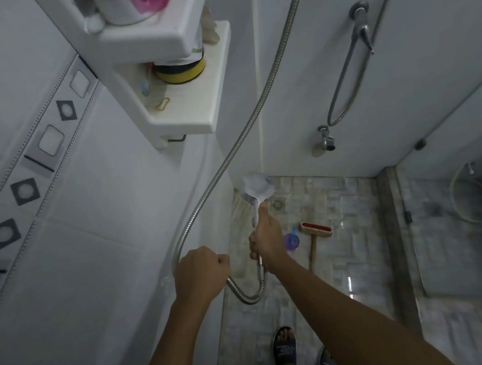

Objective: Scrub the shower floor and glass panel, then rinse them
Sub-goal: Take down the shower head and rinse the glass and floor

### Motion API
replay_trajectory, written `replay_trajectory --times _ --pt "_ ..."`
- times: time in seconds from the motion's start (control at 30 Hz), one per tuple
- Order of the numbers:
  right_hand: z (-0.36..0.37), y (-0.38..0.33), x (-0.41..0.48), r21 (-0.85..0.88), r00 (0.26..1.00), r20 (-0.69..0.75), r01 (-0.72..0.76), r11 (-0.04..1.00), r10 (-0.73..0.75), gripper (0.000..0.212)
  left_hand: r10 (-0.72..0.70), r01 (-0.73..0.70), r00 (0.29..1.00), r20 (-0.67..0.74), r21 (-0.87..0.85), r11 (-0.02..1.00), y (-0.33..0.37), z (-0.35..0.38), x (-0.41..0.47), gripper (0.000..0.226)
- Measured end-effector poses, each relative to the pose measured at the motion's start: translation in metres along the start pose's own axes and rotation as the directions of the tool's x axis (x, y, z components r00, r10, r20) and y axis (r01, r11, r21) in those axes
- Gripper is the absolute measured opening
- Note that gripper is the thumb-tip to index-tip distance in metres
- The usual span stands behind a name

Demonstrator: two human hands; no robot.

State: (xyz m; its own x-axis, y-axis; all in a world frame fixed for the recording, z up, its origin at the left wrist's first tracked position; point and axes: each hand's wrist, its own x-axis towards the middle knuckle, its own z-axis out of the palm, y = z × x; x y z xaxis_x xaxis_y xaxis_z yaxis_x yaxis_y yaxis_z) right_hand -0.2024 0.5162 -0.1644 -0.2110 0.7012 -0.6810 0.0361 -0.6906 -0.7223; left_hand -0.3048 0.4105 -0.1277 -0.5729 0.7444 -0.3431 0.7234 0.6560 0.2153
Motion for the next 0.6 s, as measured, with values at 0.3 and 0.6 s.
replay_trajectory --times 0.3,0.6 --pt "-0.008 -0.014 -0.005 -0.050 0.969 -0.017 0.245 0.968 -0.246 0.055 0.005 -0.005 1.000 -0.009 -0.031 1.000 0.010 0.005 -0.006 0.047" --pt "-0.012 -0.046 0.000 -0.056 0.861 -0.029 0.505 0.861 -0.507 0.050 0.025 -0.030 0.995 -0.098 -0.055 0.998 0.024 -0.011 0.005 0.047"
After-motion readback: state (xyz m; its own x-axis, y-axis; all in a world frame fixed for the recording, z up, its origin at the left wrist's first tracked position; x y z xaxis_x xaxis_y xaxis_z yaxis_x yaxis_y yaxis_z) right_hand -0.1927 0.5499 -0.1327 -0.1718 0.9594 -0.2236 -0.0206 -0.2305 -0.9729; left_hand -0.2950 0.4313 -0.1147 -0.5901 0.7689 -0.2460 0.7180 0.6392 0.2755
